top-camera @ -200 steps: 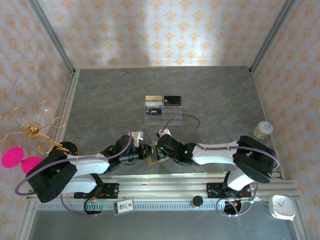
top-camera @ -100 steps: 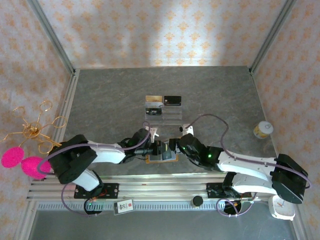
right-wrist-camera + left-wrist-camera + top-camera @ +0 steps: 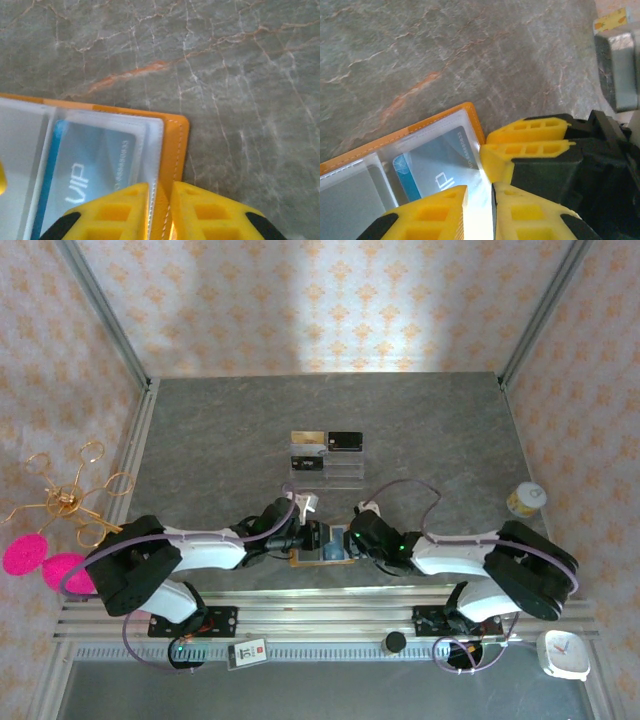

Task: Take the credit cards out of the card holder

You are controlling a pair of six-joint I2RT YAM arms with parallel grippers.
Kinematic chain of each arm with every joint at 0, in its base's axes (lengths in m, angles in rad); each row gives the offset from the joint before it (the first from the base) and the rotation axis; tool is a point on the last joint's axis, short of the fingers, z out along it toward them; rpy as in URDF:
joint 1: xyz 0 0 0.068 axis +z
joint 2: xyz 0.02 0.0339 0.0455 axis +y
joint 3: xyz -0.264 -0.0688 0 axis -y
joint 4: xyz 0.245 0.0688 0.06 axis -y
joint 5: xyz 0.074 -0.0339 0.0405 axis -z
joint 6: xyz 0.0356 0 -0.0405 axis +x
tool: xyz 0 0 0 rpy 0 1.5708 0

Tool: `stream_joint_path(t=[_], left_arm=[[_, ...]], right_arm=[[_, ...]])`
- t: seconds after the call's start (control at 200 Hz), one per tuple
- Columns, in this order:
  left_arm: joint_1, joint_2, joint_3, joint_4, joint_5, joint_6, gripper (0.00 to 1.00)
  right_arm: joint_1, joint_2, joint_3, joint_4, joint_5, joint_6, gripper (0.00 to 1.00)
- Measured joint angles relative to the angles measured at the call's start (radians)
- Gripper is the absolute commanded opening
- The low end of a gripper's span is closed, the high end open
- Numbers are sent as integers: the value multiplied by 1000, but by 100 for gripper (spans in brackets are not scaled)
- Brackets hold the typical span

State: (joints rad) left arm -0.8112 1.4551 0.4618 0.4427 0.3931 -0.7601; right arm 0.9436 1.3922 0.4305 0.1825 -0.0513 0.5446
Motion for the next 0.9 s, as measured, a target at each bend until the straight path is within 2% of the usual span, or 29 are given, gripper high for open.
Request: stream_joint_path(t=[0.34, 0.641, 0.901], left_arm=[[47, -16, -45, -51, -45, -1, 29], [47, -29, -45, -83, -58, 1, 29], [47, 28, -3, -80, -61, 10, 29]], right_arm=[[-2, 38, 0, 81, -31, 13, 14], [-2, 38, 1, 82, -47, 12, 14], [-2, 46, 2, 92, -59, 0, 14]])
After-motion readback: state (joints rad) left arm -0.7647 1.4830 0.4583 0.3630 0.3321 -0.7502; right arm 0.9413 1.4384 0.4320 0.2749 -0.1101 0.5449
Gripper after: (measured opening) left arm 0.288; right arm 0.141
